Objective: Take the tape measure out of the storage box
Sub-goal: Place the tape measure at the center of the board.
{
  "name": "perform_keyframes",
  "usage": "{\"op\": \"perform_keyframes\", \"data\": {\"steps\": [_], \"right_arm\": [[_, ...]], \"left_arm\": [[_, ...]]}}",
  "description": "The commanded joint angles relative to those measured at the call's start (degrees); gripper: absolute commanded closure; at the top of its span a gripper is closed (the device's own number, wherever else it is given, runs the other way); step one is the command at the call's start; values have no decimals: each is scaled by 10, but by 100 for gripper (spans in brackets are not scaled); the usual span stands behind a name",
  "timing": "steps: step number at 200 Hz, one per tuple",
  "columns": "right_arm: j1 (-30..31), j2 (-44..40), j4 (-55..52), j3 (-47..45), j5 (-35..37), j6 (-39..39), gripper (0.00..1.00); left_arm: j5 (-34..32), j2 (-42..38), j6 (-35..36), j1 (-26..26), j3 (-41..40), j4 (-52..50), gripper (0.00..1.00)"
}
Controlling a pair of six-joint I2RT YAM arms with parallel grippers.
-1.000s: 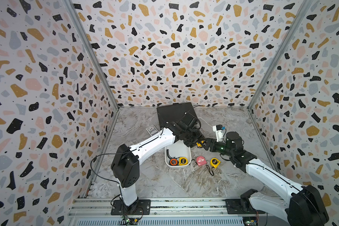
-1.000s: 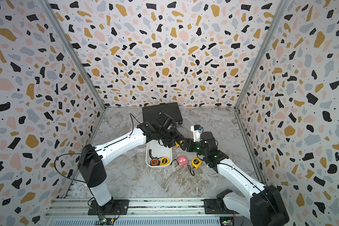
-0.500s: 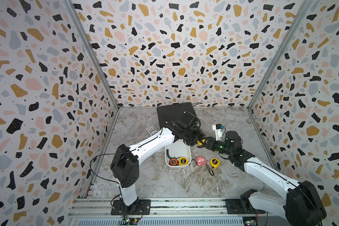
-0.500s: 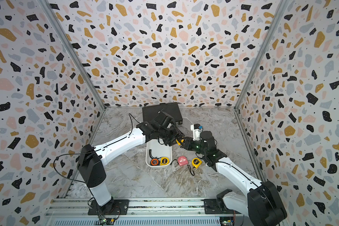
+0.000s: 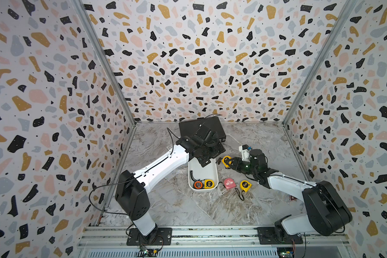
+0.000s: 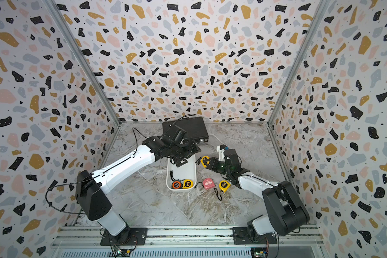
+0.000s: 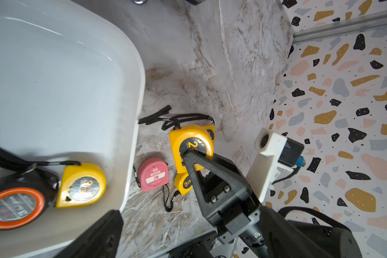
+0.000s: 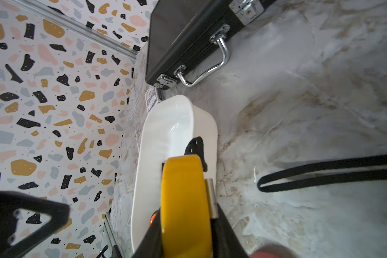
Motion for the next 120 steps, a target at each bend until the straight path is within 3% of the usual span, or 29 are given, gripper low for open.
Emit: {"op": "perform_keyframes", "data": {"steps": [1, 37, 120], "right_arm": [[-16, 28, 27, 26, -24, 29, 87], [-31, 88, -3, 53, -49, 34, 87], [-34, 132, -88, 88, -60, 26, 84]], "left_arm": [[-23, -19, 25, 3, -21, -21, 0], [-28, -28, 27, 9, -38, -23, 0], [-32, -18, 34, 14, -33, -33, 0]]}}
